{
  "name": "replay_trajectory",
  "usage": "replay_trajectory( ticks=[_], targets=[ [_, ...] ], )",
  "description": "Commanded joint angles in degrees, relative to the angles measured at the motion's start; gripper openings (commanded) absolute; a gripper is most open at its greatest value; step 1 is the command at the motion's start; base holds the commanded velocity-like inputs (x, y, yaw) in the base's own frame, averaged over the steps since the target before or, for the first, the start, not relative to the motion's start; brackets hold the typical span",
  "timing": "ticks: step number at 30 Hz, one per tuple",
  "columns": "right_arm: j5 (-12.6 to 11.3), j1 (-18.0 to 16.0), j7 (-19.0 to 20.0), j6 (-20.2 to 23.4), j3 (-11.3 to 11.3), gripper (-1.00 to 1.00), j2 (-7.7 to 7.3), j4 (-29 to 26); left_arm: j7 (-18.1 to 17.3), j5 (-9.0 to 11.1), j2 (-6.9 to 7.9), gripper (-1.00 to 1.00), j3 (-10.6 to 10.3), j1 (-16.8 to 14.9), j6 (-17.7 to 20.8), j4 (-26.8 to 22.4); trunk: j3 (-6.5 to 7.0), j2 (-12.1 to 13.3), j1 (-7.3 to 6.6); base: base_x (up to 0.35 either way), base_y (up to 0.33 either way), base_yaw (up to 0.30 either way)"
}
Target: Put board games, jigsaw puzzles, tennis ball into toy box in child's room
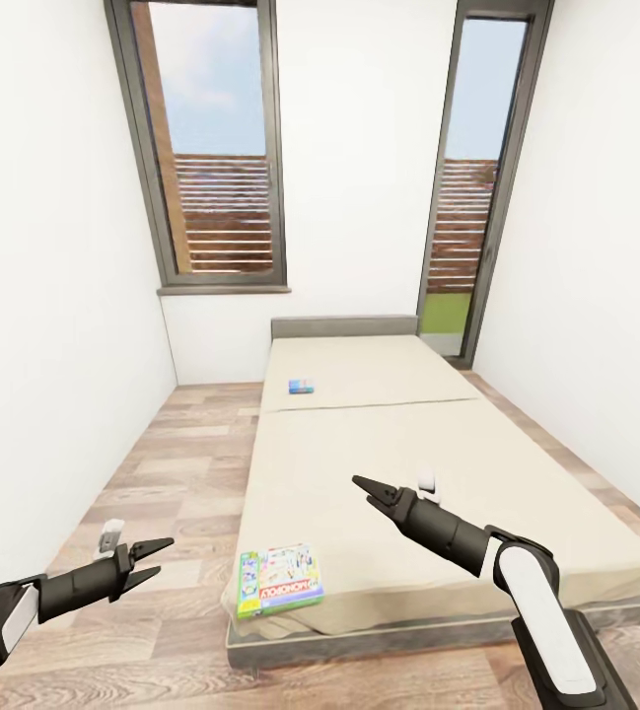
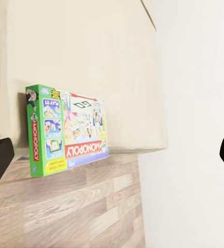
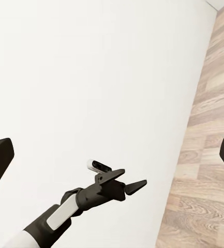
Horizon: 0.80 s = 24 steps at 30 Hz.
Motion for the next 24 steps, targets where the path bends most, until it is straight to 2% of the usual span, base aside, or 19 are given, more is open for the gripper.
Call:
replay_trajectory(
  ticks=[1, 24],
  targets=[
    [0.3, 0.0, 0.4, 0.1, 0.0, 1.00, -0.03, 0.0, -0.1, 0.1, -0.01, 1.00, 0.1, 0.0, 0.4, 0.0, -0.24, -0.4, 0.22, 0.000, 0.000, 0.000],
    [0.3, 0.0, 0.4, 0.1, -0.1, 1.00, -0.03, 0.0, 0.0, 0.0, -0.25, 1.00, 0.1, 0.0, 0.3, 0.0, -4.37, -9.7, 5.27, 0.000, 0.000, 0.000]
  ],
)
